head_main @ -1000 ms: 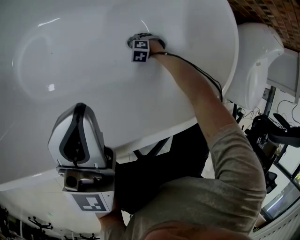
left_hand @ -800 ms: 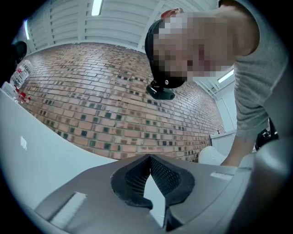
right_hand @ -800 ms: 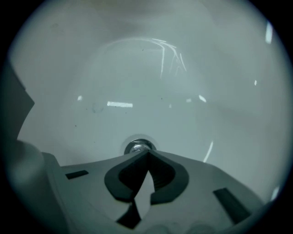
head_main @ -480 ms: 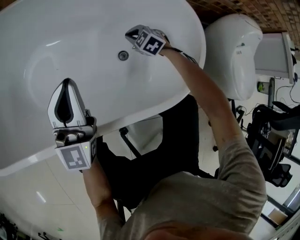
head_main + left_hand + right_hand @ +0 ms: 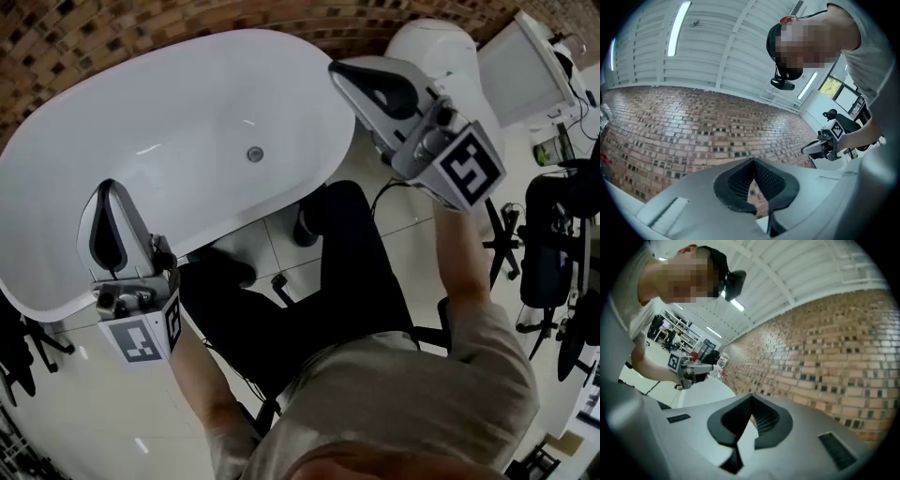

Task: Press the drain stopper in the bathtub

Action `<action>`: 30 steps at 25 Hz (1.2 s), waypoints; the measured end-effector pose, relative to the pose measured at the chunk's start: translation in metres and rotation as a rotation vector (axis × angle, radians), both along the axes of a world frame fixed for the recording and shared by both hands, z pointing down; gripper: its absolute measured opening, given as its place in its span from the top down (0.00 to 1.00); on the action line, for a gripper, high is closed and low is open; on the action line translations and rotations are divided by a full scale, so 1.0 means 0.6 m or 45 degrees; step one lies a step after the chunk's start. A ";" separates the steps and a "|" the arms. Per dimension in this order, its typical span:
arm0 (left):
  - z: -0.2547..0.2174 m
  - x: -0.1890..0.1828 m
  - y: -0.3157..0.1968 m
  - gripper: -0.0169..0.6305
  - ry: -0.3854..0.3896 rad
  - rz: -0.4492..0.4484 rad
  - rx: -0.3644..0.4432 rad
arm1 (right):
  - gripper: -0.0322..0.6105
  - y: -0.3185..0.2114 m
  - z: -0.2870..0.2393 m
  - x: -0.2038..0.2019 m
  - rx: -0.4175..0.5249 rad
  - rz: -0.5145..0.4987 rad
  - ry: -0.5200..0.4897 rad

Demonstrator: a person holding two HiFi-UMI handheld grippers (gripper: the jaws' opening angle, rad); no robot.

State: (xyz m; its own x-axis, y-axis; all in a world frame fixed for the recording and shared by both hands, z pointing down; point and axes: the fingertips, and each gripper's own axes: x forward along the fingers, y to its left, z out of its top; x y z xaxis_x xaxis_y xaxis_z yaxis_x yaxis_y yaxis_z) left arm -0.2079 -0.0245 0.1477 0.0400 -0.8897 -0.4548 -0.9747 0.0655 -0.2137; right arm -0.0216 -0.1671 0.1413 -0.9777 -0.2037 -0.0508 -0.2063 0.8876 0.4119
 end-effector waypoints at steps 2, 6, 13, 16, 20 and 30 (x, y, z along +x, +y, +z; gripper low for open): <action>-0.062 0.045 0.042 0.99 -0.038 0.059 0.071 | 0.95 0.079 -0.074 0.069 0.063 -0.026 -0.157; -0.144 0.143 0.139 0.99 -0.156 0.137 0.172 | 0.95 0.226 -0.155 0.191 0.215 -0.074 -0.375; -0.221 0.282 0.303 0.99 -0.253 0.215 0.361 | 0.95 0.409 -0.223 0.299 0.444 -0.147 -0.488; -0.244 0.327 0.356 0.99 -0.301 0.256 0.430 | 0.95 0.471 -0.240 0.334 0.537 -0.167 -0.523; -0.254 0.376 0.395 0.99 -0.344 0.331 0.466 | 0.95 0.515 -0.256 0.376 0.621 -0.194 -0.594; -0.241 0.421 0.410 0.99 -0.424 0.392 0.435 | 0.95 0.524 -0.251 0.390 0.686 -0.203 -0.615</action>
State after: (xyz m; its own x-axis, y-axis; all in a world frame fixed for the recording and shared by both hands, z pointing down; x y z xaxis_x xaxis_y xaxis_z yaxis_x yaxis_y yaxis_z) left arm 0.0446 0.2216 0.0030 0.4650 -0.6187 -0.6332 -0.8432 -0.0916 -0.5297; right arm 0.2125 0.1476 -0.0094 -0.8366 0.1138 -0.5359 -0.3605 0.6222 0.6949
